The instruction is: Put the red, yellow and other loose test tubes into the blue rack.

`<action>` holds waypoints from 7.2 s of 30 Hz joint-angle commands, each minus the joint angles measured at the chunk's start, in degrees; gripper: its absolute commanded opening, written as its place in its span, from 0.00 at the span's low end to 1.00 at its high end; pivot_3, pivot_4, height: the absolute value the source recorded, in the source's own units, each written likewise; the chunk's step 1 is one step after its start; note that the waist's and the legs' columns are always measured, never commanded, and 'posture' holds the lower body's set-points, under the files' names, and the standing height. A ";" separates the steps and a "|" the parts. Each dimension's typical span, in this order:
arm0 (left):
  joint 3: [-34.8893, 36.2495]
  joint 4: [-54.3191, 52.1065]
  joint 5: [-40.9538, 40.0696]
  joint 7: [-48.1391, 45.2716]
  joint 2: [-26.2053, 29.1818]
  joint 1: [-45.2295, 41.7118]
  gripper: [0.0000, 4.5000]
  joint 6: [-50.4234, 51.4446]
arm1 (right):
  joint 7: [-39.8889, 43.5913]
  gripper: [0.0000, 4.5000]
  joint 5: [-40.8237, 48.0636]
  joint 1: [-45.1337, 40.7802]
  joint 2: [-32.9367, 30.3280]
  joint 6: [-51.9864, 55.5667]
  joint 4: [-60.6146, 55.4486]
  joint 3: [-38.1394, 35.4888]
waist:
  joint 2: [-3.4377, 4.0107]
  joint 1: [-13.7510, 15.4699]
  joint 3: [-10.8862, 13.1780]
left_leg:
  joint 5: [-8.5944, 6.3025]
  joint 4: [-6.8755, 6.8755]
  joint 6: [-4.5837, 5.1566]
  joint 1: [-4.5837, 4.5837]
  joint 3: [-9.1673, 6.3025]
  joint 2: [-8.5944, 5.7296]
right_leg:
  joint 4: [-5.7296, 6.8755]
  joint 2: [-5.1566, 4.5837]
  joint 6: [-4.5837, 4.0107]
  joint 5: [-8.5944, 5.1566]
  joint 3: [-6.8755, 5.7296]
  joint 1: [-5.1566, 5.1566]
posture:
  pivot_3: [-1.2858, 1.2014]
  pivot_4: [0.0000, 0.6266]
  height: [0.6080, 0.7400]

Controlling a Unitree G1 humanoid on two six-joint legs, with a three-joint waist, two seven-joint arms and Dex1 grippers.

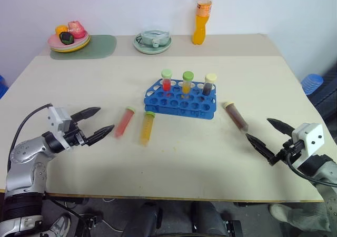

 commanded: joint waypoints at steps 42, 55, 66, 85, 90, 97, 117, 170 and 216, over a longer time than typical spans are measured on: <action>-8.62 -8.17 -1.47 -6.28 -3.41 0.27 0.99 2.31 | -3.46 1.00 -12.02 -71.49 -6.13 56.32 51.10 42.04 | 0.03 -1.48 0.03 | -0.05 -0.06 0.08 -0.15 0.13 0.03 | -0.18 -0.05 0.03 0.03 0.00 -0.15 | 0.52 0.24 1.00; -8.30 -9.60 -2.35 -5.84 -3.09 3.14 1.00 2.10 | 4.82 0.18 -26.86 -63.67 -12.69 32.25 42.28 51.09 | -0.03 -1.37 -0.01 | -0.05 0.03 0.08 -0.11 0.13 0.02 | -0.18 -0.04 0.07 0.05 0.00 -0.08 | 0.52 0.24 1.00; -9.07 -6.65 -1.85 -6.78 -3.41 0.99 1.00 1.38 | 21.54 0.18 -13.83 -43.33 -21.16 15.22 15.69 33.90 | 0.09 -1.20 0.07 | -0.08 -0.05 0.12 -0.17 0.16 0.04 | -0.26 -0.03 0.12 0.08 -0.01 -0.15 | 0.52 0.24 1.00; -8.75 -4.89 -2.73 -7.58 -4.25 -1.09 1.00 2.45 | -2.96 0.18 -5.11 -42.14 24.05 -11.10 16.40 21.75 | 0.09 -1.49 0.09 | -0.08 -0.02 0.13 -0.09 0.15 0.01 | -0.19 0.01 0.12 0.08 0.01 -0.12 | 0.52 0.24 1.00; -8.55 -5.26 -2.92 -6.74 -4.97 -1.20 1.00 2.48 | -9.89 0.18 -13.13 -41.43 28.13 -25.30 30.41 20.72 | 0.10 -1.85 0.08 | -0.07 -0.04 0.11 -0.06 0.19 0.03 | -0.11 0.13 0.12 0.08 0.00 -0.17 | 0.52 0.24 1.00; -7.87 -5.36 -3.14 -5.44 -5.89 -1.44 1.00 2.22 | -11.40 0.18 -14.01 -41.98 30.59 -35.18 42.39 20.69 | 0.18 -1.99 0.13 | -0.07 -0.04 0.10 -0.04 0.19 0.05 | -0.10 0.19 0.12 0.08 0.01 -0.17 | 0.52 0.24 1.00; -7.07 -6.84 -4.50 -3.91 -5.71 -1.26 1.00 3.50 | -12.83 0.18 -14.46 -39.30 30.64 -41.21 48.20 20.33 | 0.19 -1.90 0.10 | -0.07 -0.05 0.10 0.04 0.19 0.07 | -0.10 0.23 0.12 0.08 0.03 -0.09 | 0.52 0.24 1.00; -7.11 -8.97 -4.69 -2.61 -5.18 -0.80 1.00 4.71 | -12.44 0.18 -14.54 -37.49 32.45 -42.12 50.84 21.94 | 0.21 -1.94 0.09 | -0.07 -0.11 0.10 0.16 0.20 0.07 | -0.09 0.26 0.12 0.08 0.10 -0.03 | 0.52 0.24 1.00; 6.35 -13.38 -36.72 89.11 -17.17 -35.63 1.00 91.08 | 4.01 0.99 -0.36 -15.91 -0.64 -8.43 5.73 14.19 | 0.04 0.02 0.16 | -0.08 0.08 0.12 -0.01 0.22 0.00 | -0.13 0.21 0.19 0.11 0.24 -0.06 | 0.52 0.24 1.00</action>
